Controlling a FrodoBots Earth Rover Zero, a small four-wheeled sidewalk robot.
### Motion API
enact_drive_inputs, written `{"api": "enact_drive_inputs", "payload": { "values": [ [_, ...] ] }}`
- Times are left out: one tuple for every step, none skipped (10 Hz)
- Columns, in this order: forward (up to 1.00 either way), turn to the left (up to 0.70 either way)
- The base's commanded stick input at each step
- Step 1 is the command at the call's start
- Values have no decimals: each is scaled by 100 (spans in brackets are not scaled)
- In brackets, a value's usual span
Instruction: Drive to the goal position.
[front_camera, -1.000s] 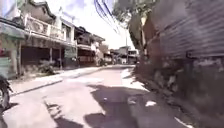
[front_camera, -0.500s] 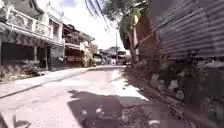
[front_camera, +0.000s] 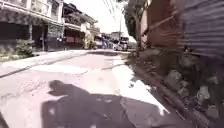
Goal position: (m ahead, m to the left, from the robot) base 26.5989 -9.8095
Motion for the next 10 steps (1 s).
{"api": "enact_drive_inputs", "payload": {
  "values": [
    [100, 0],
    [100, 0],
    [100, 0],
    [100, 0],
    [100, 0],
    [100, 0],
    [100, 0],
    [100, 0],
    [100, 0],
    [100, 0]
  ]
}}
